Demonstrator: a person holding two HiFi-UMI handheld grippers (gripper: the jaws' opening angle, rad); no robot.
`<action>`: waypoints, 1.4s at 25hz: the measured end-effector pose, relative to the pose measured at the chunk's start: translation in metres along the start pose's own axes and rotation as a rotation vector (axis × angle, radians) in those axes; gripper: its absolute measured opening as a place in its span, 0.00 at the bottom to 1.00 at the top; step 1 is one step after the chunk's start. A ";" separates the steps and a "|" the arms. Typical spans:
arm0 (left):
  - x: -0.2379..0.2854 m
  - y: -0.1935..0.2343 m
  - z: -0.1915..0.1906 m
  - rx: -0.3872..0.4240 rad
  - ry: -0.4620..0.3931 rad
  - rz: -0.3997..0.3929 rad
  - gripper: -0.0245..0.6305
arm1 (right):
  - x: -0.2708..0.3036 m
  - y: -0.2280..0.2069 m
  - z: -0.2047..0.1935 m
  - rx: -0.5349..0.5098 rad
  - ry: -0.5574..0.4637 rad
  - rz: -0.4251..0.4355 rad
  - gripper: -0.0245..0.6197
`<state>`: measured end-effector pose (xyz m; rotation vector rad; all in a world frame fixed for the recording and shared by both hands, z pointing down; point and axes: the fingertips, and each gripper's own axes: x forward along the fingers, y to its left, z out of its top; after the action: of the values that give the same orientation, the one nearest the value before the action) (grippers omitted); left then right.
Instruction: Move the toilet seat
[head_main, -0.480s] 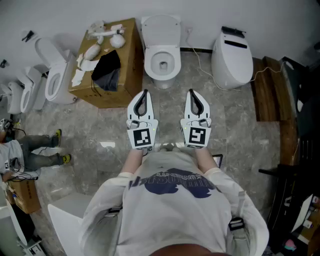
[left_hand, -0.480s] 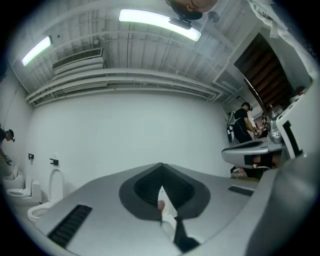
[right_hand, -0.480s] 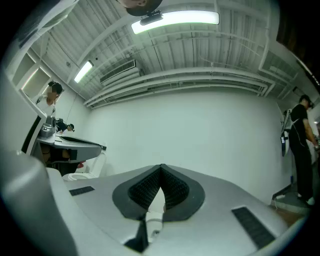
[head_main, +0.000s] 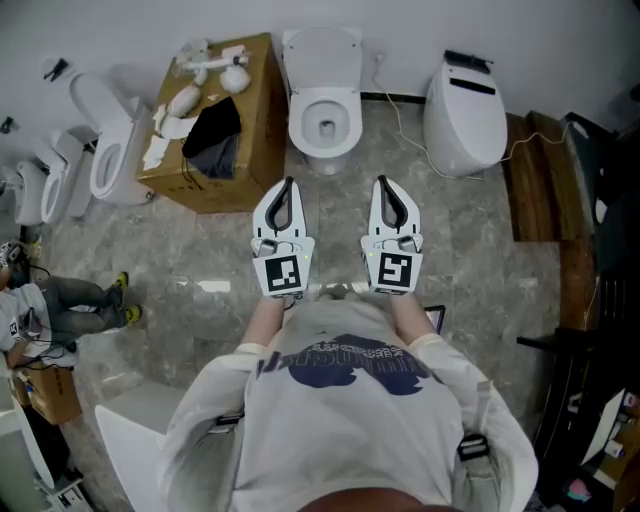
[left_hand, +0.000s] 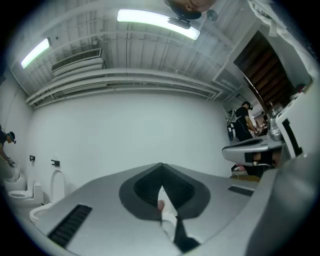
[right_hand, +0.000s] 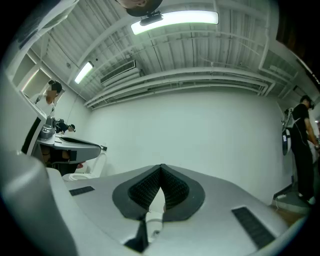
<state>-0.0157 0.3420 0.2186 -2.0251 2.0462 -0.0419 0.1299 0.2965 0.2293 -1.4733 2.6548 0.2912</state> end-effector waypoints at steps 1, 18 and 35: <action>0.000 0.000 0.000 -0.005 0.000 -0.002 0.03 | 0.000 0.000 0.000 0.002 0.004 0.002 0.05; -0.017 0.023 0.004 -0.008 0.031 0.075 0.03 | -0.038 -0.059 0.004 0.020 -0.007 -0.012 0.09; 0.030 0.010 -0.019 -0.001 0.092 0.115 0.03 | -0.004 -0.104 -0.034 0.071 0.045 0.003 0.09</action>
<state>-0.0292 0.3096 0.2300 -1.9362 2.2151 -0.1139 0.2204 0.2387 0.2505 -1.4728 2.6723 0.1637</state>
